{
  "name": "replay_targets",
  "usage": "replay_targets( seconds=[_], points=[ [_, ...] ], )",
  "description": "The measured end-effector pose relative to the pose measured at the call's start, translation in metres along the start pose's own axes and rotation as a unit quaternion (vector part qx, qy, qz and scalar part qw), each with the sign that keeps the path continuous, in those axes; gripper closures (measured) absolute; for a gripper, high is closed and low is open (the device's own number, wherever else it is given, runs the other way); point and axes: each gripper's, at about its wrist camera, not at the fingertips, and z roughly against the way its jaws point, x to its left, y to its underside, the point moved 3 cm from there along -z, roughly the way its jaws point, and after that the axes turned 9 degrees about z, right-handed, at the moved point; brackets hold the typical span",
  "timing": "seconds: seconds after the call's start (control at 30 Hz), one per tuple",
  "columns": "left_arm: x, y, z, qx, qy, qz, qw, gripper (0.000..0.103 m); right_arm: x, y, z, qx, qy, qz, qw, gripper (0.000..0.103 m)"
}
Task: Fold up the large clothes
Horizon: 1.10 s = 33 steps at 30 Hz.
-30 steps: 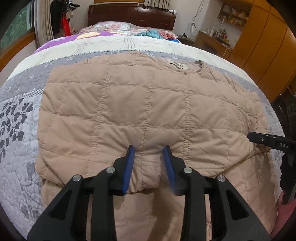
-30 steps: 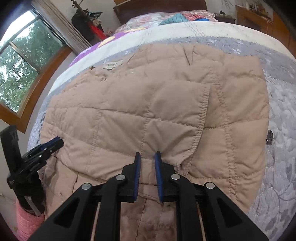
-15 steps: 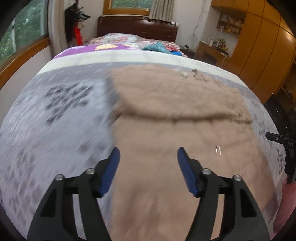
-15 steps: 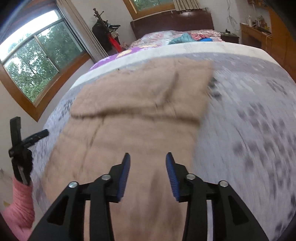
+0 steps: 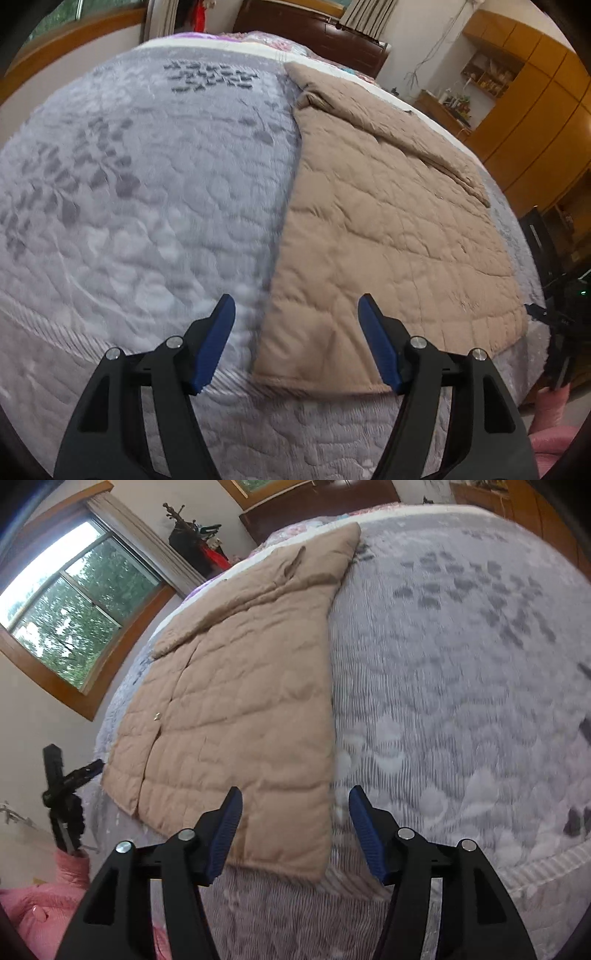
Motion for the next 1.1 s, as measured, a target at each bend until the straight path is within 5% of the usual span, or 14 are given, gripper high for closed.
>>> replay_targets(
  seconds=[0.13, 0.27, 0.4, 0.5, 0.77, 1.1],
  points=[
    [-0.003, 0.008, -0.013, 0.018, 0.035, 0.01, 0.9992, 0.034, -0.007, 0.002, -0.013, 0.011, -0.011, -0.015, 1.0, 0.042],
    [-0.01, 0.011, -0.021, 0.018, 0.029, 0.002, 0.9994, 0.036, -0.003, 0.005, -0.014, 0.001, -0.017, -0.008, 1.0, 0.045],
    [-0.01, 0.012, -0.024, 0.018, 0.019, 0.009, 0.9996, 0.069, 0.002, 0.004, -0.023, 0.01, -0.025, -0.002, 1.0, 0.065],
    [-0.006, 0.013, -0.023, 0.023, 0.045, 0.033, 0.9982, 0.086, 0.006, 0.001, -0.027, 0.013, -0.028, -0.002, 1.0, 0.086],
    [-0.012, 0.024, 0.008, -0.014, 0.056, 0.024, 0.998, 0.092, 0.024, 0.008, 0.001, -0.019, -0.018, 0.035, 0.999, 0.091],
    [-0.004, 0.07, 0.029, 0.001, 0.036, 0.0, 0.9994, 0.092, 0.029, 0.057, 0.008, -0.001, 0.006, 0.047, 0.999, 0.091]
  ],
)
